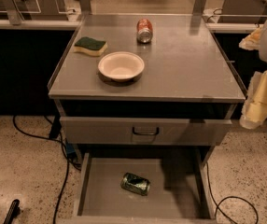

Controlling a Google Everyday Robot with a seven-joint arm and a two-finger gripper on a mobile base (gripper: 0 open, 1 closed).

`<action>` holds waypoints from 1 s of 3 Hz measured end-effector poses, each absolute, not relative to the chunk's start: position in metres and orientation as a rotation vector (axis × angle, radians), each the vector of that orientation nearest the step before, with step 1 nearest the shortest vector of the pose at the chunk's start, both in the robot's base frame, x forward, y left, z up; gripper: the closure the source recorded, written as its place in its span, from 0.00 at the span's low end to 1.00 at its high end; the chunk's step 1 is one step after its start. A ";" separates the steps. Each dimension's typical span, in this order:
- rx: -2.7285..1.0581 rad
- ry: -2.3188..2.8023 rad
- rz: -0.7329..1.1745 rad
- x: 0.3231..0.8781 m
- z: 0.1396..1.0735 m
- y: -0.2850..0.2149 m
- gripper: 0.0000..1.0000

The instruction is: Pick green can from middle drawer and place on counter

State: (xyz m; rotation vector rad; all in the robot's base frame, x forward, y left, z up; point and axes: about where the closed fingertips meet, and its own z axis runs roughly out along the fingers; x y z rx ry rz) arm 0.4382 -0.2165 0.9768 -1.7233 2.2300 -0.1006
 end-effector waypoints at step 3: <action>-1.496 2.221 0.118 0.460 0.889 -0.222 0.00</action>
Offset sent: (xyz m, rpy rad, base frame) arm 0.0344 -0.0199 -0.0813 0.3041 -0.0808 -0.1458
